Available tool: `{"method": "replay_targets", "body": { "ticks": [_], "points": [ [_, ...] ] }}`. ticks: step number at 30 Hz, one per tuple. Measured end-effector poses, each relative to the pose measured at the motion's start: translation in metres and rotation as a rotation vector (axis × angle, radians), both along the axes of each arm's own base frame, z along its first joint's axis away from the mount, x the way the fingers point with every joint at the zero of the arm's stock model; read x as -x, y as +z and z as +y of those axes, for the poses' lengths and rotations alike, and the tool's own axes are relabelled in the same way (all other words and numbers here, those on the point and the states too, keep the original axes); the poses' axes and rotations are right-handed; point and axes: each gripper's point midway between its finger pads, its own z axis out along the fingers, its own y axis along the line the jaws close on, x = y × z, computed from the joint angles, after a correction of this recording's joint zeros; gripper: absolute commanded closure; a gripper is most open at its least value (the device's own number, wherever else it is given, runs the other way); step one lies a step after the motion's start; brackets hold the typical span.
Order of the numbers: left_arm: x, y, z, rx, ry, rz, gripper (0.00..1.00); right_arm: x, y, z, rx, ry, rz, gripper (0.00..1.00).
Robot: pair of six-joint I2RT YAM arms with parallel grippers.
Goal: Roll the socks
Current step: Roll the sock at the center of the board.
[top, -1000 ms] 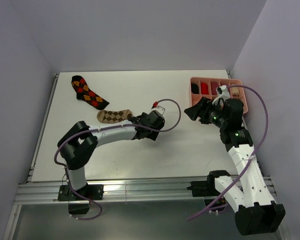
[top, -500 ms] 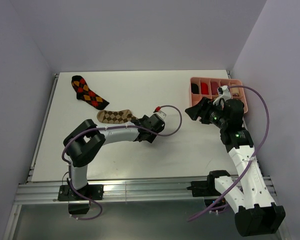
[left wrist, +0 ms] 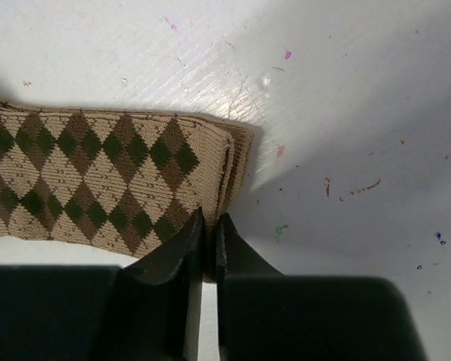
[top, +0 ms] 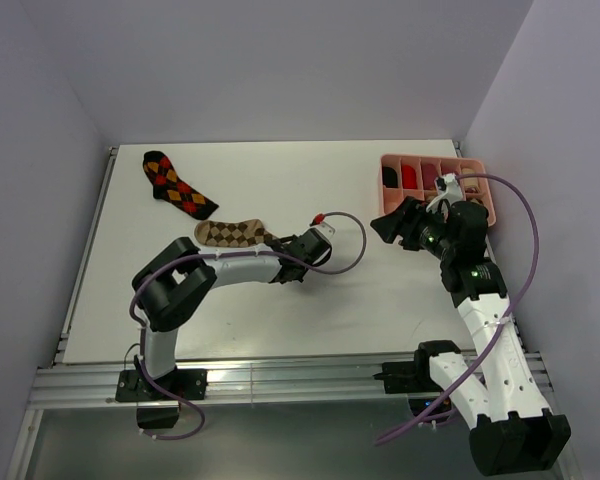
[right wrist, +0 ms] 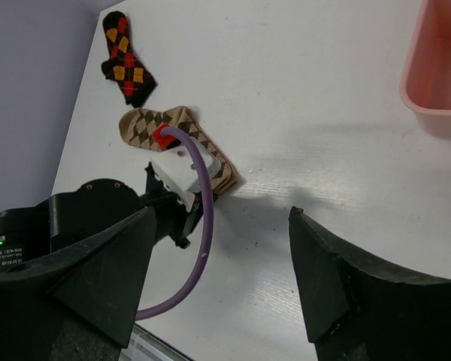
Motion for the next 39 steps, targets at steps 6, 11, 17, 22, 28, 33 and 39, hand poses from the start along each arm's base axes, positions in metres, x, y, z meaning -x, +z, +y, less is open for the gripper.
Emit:
{"method": "replay_targets", "body": {
  "ticks": [6, 11, 17, 22, 28, 33, 39],
  "points": [
    [0.001, -0.001, 0.0, -0.003, -0.004, 0.004, 1.0, 0.001, -0.003, 0.0, -0.002, 0.0, 0.007, 0.22],
    [0.003, 0.0, -0.006, 0.052, 0.011, 0.043, 1.0, 0.001, -0.004, 0.001, -0.014, -0.001, 0.011, 0.23],
    [0.014, 0.007, -0.023, 0.274, 0.048, 0.214, 1.0, -0.002, -0.015, 0.003, -0.054, -0.016, 0.059, 0.23],
    [0.019, 0.01, -0.026, 0.495, 0.116, 0.374, 0.99, -0.005, -0.034, 0.014, -0.079, -0.019, 0.128, 0.24],
    [0.017, 0.011, -0.021, 0.717, 0.214, 0.522, 1.0, -0.007, -0.069, 0.044, -0.092, -0.001, 0.249, 0.27],
    [0.02, 0.014, -0.023, 0.821, 0.247, 0.591, 0.99, -0.01, -0.101, 0.065, -0.09, -0.032, 0.37, 0.27],
    [0.018, 0.021, -0.028, 0.873, 0.238, 0.601, 0.99, -0.014, -0.15, 0.088, -0.063, -0.084, 0.566, 0.29]
  ]
}}
